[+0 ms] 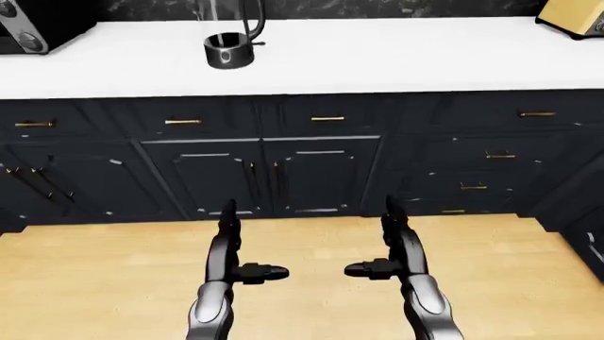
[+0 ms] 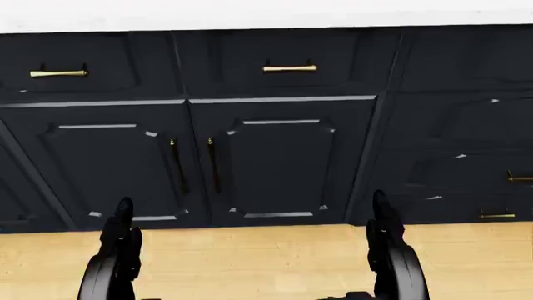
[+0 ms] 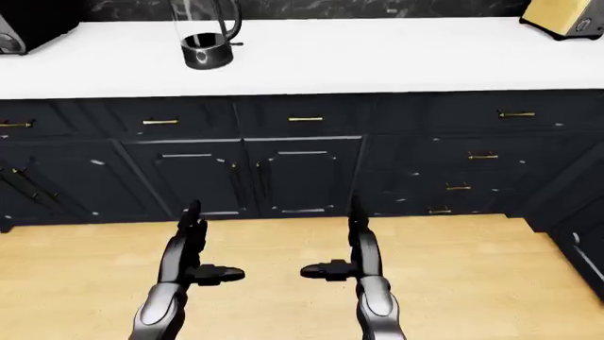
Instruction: Press down the lever to turn on the electric kettle.
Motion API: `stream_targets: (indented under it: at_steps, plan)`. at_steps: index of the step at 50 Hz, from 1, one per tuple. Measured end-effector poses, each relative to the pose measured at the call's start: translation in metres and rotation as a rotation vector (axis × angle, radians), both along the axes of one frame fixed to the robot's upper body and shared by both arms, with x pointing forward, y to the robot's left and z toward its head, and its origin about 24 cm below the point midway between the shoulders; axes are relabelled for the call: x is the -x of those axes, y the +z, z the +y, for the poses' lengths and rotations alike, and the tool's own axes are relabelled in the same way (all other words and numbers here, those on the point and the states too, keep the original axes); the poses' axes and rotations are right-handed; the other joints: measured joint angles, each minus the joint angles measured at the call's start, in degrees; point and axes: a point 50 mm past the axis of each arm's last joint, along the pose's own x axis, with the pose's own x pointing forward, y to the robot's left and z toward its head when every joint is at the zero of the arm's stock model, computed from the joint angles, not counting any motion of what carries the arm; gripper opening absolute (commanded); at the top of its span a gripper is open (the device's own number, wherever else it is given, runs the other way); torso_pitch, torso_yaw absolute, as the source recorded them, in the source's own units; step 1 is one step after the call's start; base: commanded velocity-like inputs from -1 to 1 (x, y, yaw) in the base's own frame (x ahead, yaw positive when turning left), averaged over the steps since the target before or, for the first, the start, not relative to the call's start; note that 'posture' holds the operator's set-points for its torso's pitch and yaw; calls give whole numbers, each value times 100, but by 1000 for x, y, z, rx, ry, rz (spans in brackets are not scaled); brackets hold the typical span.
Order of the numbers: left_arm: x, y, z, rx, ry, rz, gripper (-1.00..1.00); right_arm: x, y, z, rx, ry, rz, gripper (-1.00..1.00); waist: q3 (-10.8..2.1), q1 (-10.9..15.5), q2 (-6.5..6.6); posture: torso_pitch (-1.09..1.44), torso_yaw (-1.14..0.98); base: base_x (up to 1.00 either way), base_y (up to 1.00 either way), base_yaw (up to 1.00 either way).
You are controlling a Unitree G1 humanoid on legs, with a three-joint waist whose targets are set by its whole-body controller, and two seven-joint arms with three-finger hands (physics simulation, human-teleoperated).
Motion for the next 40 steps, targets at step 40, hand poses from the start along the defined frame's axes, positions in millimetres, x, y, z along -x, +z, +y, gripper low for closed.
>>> stream_targets:
  at_steps: [40]
  plan:
    - [11,138,22,-120,85,-372,100,-4,127,-4,212,-44,-542,100,-384,26,-3,0,0,0,0,0]
